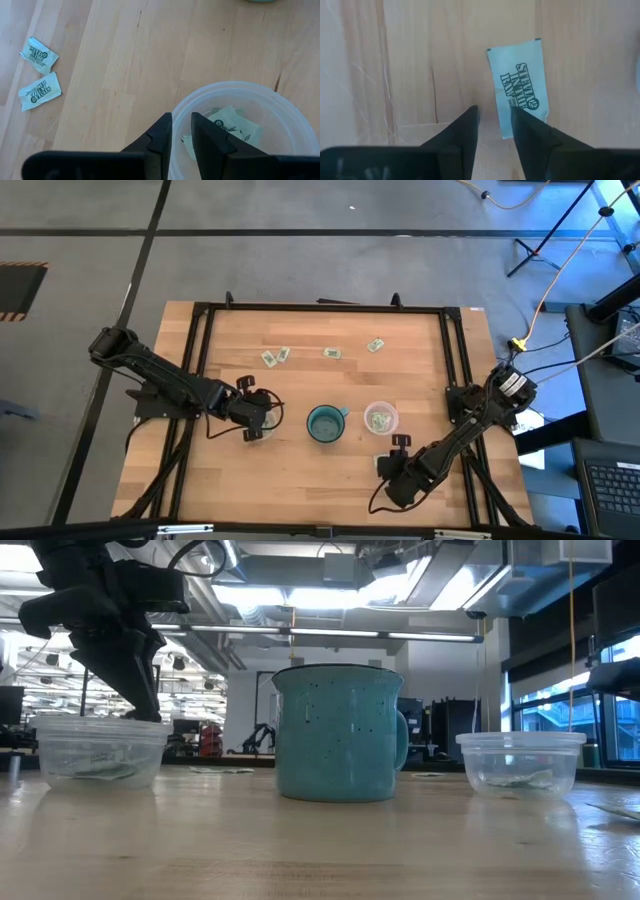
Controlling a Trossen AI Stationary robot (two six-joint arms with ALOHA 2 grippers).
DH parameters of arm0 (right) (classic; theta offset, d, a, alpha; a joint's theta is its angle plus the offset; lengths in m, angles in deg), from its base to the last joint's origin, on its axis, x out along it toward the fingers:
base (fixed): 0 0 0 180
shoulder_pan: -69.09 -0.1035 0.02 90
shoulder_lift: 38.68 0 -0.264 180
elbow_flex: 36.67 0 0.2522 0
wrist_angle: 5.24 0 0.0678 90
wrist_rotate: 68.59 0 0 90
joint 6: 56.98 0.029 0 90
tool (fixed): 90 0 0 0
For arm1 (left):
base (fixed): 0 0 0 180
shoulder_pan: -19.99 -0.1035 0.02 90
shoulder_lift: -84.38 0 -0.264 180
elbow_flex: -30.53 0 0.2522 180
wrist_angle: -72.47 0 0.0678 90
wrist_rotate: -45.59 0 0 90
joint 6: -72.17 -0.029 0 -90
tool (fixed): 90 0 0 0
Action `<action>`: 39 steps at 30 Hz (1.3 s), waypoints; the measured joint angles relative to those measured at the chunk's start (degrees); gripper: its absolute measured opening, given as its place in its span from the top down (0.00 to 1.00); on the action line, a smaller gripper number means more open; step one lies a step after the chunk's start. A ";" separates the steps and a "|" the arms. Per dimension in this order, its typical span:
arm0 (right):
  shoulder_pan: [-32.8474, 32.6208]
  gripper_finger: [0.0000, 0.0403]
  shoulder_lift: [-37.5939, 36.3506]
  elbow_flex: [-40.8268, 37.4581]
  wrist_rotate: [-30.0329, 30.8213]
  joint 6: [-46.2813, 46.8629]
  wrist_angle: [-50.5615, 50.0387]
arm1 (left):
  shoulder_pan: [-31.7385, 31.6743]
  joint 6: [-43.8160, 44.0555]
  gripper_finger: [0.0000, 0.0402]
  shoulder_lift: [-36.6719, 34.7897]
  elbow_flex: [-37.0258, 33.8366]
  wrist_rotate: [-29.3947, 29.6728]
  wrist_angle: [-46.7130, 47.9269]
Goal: Pick and place Stevia / Truvia into bins
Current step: Put the green stevia packet into the right transparent container
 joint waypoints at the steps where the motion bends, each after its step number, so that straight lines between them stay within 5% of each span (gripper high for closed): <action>1: 0.02 0.70 0.00 0.00 0.00 0.13 -0.04 | -0.02 0.00 0.84 0.00 0.00 0.00 0.00; 21: 0.13 0.98 0.05 -0.15 0.83 -0.29 -0.61 | -0.01 0.00 0.84 0.00 0.00 0.07 0.00; 29: 0.25 0.99 -1.50 1.54 0.52 -0.26 -1.80 | -0.02 0.00 0.85 0.00 0.00 -0.04 0.00; 39: 1.64 1.00 -11.45 10.16 10.56 5.34 -13.00 | -0.02 0.00 0.85 0.00 0.00 -0.09 0.00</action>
